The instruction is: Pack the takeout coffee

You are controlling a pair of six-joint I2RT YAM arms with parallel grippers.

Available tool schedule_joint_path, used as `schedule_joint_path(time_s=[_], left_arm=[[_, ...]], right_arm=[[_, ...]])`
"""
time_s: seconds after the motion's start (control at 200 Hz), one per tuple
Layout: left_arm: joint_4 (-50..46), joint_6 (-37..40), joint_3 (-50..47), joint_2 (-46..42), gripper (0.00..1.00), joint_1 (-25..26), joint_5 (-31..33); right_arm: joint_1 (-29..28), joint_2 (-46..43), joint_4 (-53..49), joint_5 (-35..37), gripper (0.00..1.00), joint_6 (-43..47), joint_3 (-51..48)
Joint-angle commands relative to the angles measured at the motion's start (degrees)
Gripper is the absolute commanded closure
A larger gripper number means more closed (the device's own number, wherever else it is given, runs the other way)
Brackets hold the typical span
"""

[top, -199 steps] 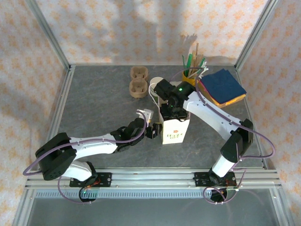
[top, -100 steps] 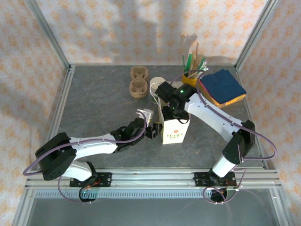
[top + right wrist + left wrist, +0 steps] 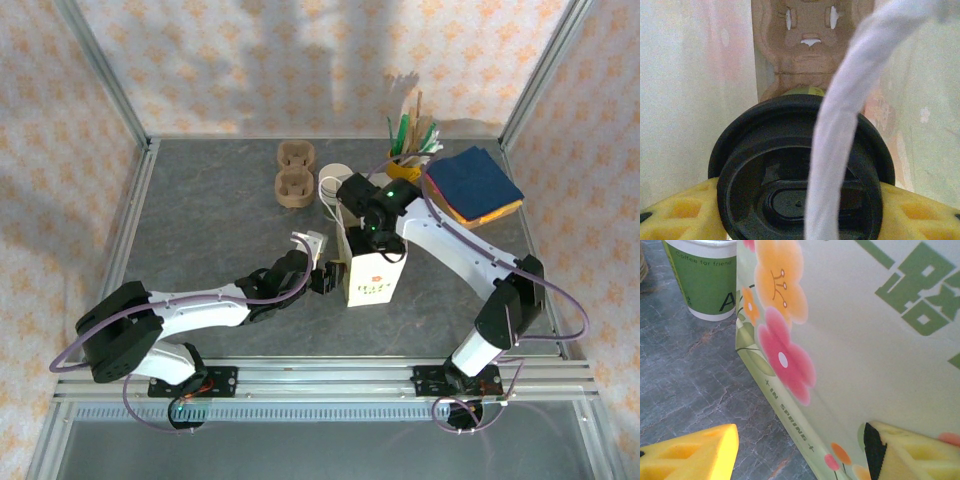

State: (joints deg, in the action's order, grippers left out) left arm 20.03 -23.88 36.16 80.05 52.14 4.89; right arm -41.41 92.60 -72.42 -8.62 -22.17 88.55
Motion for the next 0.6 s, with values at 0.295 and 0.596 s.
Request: schedule_joint_path(time_s=[0.295,0.596], left_arm=[[1.5,0.9,1.1,1.1,0.31,0.5,0.5],[1.2,1.1,1.5,1.2,0.31,0.5,0.4]], right_arm=[[0.4,-1.1,-2.5,1.6,0.59,1.4,1.4],[0.4,-1.5,-2.5,1.8,0.59,1.1,0.2]])
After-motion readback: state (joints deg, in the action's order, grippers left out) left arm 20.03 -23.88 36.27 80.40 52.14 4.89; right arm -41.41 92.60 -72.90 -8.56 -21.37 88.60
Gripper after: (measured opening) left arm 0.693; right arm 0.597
